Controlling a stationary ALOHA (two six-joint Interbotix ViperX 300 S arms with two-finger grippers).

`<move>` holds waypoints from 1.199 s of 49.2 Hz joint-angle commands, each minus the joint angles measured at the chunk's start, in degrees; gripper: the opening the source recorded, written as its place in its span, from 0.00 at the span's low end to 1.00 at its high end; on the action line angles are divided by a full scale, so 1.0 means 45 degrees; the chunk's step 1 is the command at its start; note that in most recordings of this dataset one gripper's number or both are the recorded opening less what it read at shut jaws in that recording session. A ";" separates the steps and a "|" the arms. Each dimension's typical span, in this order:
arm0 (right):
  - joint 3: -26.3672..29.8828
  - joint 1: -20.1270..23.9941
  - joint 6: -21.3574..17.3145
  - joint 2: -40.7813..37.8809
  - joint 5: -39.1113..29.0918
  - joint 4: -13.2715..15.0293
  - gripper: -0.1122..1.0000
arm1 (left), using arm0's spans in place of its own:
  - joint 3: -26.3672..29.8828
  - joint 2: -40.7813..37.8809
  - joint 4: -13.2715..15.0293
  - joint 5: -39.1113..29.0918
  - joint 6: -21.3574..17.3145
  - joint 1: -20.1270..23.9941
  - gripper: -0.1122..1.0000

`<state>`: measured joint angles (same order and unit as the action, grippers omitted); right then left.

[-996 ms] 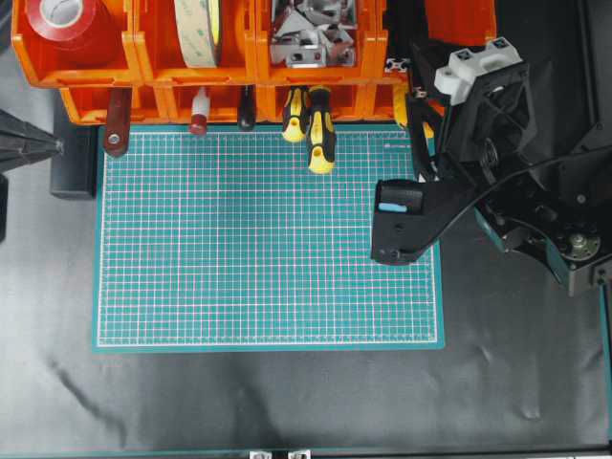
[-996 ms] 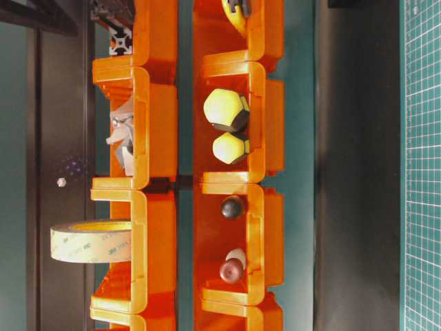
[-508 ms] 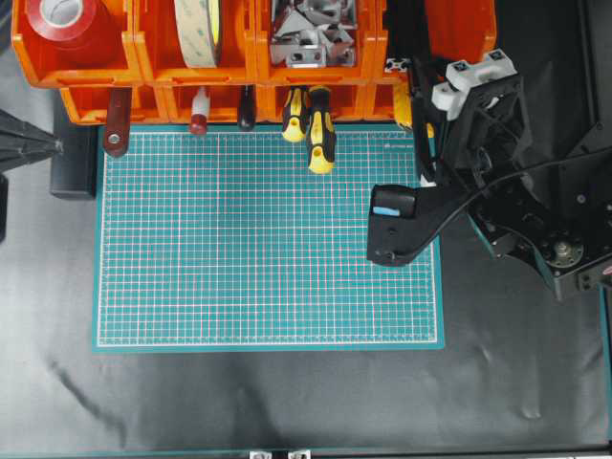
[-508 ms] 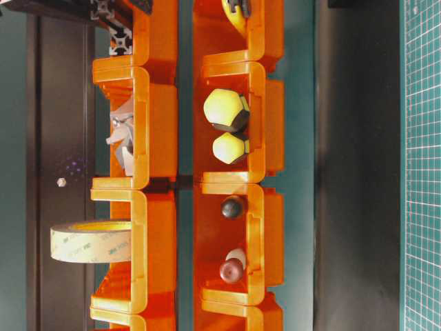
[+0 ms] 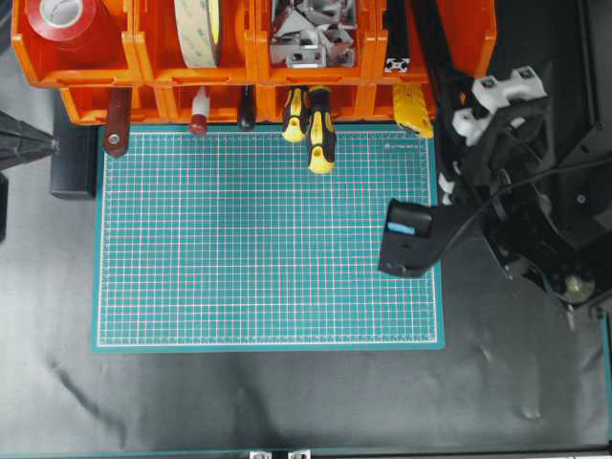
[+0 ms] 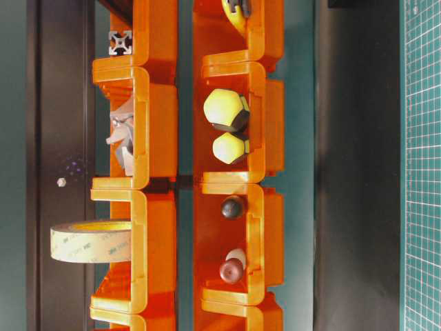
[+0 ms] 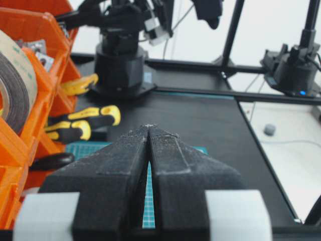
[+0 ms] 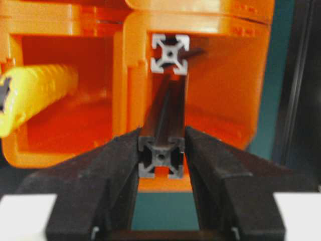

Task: Pick frame from container rack with right arm.
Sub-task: 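Close the right gripper on the end of a black extrusion bar, then pull the black bar out of the rack and swing it over the mat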

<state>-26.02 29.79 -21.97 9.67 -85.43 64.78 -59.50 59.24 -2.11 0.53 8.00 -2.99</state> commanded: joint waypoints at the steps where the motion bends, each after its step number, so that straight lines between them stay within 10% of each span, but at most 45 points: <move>1: 0.0645 0.0605 0.0098 0.0039 -0.0918 0.0898 0.33 | 0.0156 -0.0039 -0.0039 0.0059 -0.0020 0.0020 0.10; 7: 0.1484 0.1309 0.0527 -0.0313 -0.1758 0.2129 0.33 | 0.0156 -0.0039 -0.0039 0.0059 -0.0020 0.0059 0.10; 33: 0.6621 0.3301 0.2813 -0.3887 -0.1641 0.2441 0.33 | 0.0156 0.0000 -0.0039 0.0059 0.0059 0.0117 0.10; 44: 0.7051 0.3809 0.2754 -0.5039 -0.0508 0.1191 0.33 | 0.0156 0.0020 -0.0039 0.0078 0.0059 0.0234 0.10; 59: 0.4121 0.3340 0.0918 -0.5156 0.2539 -0.0586 0.33 | 0.0000 0.0117 -0.0039 0.0059 0.0020 0.0625 0.10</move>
<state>-4.57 45.62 -16.00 -15.21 -78.57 62.58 -60.21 59.77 -2.20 0.53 8.09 -0.79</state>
